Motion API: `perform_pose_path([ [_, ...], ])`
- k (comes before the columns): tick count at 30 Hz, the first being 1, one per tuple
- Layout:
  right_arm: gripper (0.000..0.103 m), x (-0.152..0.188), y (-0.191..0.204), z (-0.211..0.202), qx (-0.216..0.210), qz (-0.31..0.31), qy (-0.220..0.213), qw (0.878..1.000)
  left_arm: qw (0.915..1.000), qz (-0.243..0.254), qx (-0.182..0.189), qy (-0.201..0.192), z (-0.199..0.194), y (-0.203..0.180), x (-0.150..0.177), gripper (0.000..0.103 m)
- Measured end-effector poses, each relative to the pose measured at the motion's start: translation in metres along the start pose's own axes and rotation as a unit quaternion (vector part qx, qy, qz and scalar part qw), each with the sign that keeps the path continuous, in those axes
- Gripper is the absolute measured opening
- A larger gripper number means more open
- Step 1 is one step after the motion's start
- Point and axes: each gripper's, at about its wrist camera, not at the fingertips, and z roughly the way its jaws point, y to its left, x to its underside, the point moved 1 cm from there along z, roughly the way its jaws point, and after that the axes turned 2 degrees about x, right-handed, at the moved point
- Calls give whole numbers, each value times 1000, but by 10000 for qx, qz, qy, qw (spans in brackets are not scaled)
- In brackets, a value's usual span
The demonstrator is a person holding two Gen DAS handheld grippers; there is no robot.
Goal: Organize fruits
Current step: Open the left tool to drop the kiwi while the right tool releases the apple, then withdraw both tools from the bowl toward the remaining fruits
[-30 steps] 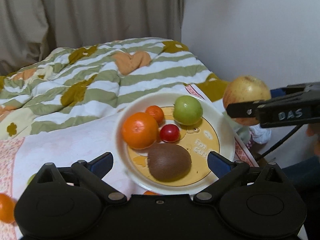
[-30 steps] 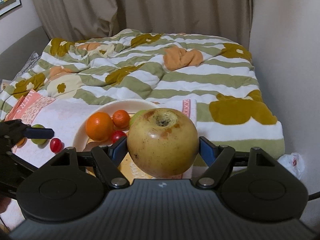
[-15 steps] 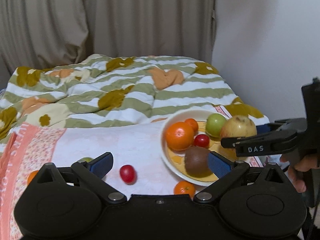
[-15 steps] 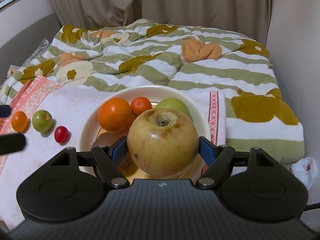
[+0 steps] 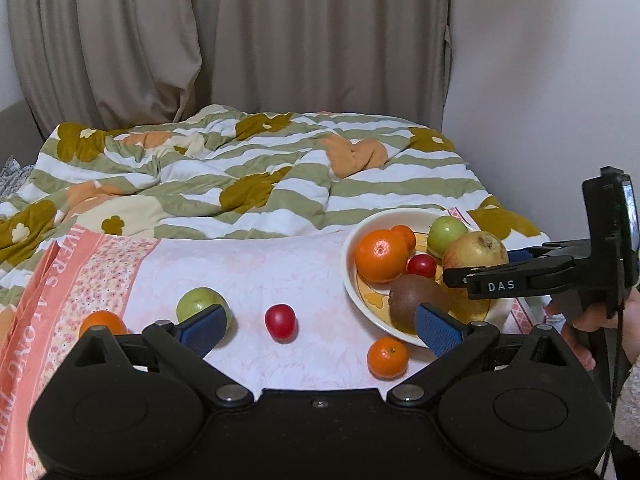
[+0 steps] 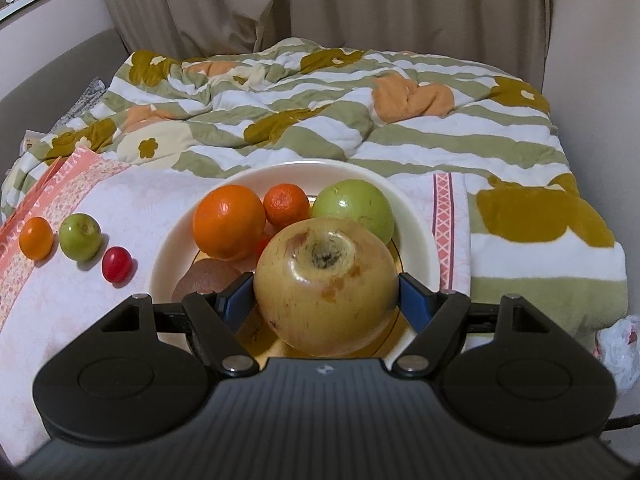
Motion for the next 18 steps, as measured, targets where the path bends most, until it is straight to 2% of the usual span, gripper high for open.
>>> perform_pose_path([
  [2,91,2,0,-1,29,54,1,10000,10000,-2,6,-28,-4,-2,1,102],
  [5,103,0,-1,-16,-7,115,-358,9993,10000,-29,-8,-86,-11,-3,2,102],
  [8,103,-3,0,-32,144,81,-549,9984,9999,-77,-4,-140,-17,-4,3,102],
  [18,103,2,4,-87,218,68,-624,9978,9987,-180,40,-466,-60,-15,6,102],
])
